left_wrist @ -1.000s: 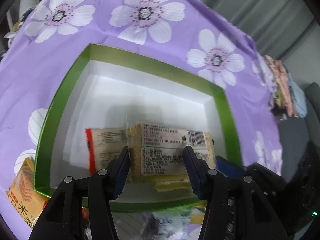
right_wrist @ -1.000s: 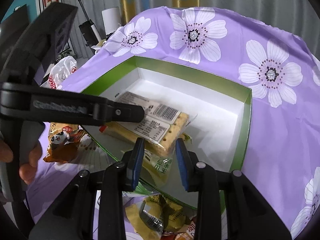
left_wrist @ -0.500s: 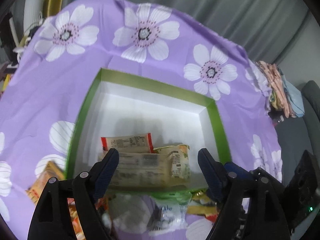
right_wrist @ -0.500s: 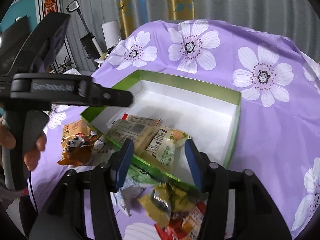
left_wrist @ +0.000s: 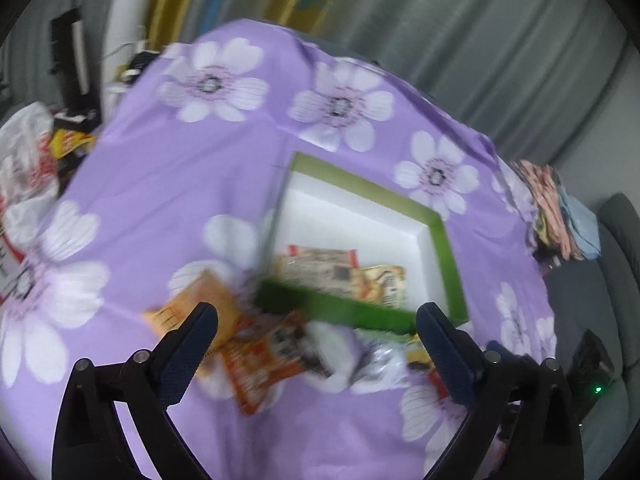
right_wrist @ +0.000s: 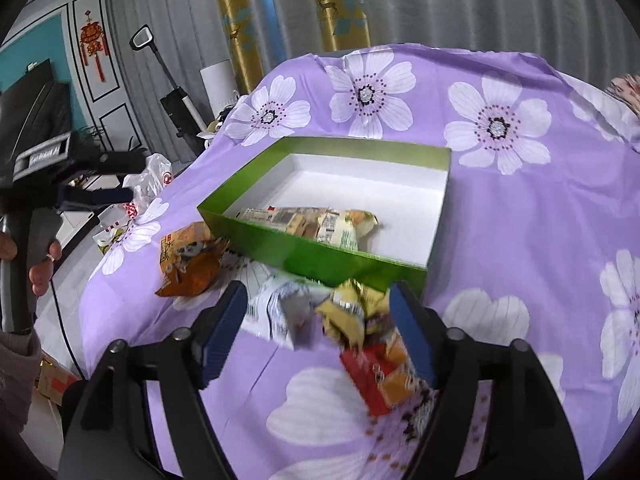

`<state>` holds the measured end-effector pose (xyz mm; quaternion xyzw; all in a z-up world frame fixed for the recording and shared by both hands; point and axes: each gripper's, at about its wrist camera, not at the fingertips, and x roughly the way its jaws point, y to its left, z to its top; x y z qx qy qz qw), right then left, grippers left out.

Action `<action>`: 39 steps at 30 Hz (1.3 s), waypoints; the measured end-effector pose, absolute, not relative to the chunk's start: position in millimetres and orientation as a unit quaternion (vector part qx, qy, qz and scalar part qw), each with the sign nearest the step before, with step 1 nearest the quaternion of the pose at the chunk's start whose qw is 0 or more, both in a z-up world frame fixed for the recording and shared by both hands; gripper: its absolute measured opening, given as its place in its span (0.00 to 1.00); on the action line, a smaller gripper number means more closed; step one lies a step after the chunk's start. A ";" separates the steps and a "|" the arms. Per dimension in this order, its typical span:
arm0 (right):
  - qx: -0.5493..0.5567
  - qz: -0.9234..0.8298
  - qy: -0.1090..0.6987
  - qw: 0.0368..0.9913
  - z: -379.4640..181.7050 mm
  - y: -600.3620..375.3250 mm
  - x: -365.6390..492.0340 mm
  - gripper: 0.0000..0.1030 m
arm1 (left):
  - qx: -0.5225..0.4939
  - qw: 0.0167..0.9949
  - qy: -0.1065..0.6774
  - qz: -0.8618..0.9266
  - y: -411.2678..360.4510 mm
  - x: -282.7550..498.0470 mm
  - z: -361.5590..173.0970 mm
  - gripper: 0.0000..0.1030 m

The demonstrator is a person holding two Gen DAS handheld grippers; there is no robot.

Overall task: Organize snacks
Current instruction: 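Withdraw the left tool from the box toward the white Qiao packet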

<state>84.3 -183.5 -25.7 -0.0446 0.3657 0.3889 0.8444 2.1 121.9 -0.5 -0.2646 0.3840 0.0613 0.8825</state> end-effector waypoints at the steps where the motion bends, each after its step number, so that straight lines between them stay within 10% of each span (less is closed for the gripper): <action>1: -0.041 0.389 0.367 0.844 -26.6 -185.1 81.1 0.73 | -0.270 0.880 0.385 0.065 124.6 -4.0 -2.8 0.96; 39: -0.052 0.418 0.425 0.801 -77.5 -162.1 41.1 0.72 | -0.253 0.835 0.486 -0.057 45.5 -17.4 -77.7 0.96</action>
